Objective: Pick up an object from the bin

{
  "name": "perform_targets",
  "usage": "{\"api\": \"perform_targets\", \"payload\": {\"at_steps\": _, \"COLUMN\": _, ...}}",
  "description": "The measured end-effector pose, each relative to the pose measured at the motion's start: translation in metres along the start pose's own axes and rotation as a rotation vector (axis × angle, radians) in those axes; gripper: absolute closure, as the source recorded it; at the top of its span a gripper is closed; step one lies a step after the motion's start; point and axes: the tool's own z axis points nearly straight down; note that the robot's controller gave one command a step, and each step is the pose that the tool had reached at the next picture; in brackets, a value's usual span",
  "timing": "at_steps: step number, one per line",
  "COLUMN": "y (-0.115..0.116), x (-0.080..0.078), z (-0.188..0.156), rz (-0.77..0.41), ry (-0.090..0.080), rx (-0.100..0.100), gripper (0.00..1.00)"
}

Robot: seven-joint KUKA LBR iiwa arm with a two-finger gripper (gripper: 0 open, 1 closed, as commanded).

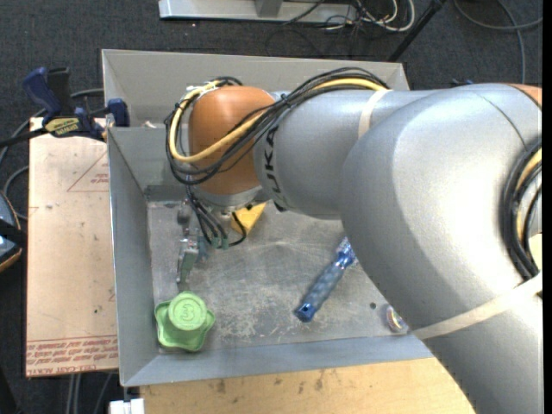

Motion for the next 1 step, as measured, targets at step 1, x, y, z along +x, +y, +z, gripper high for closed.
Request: {"api": "perform_targets", "payload": {"at_steps": 1, "y": -0.0109, "x": -0.0057, "z": -0.0041, "rz": -0.069, "ry": -0.004, "rx": -0.002, "gripper": 0.00}}
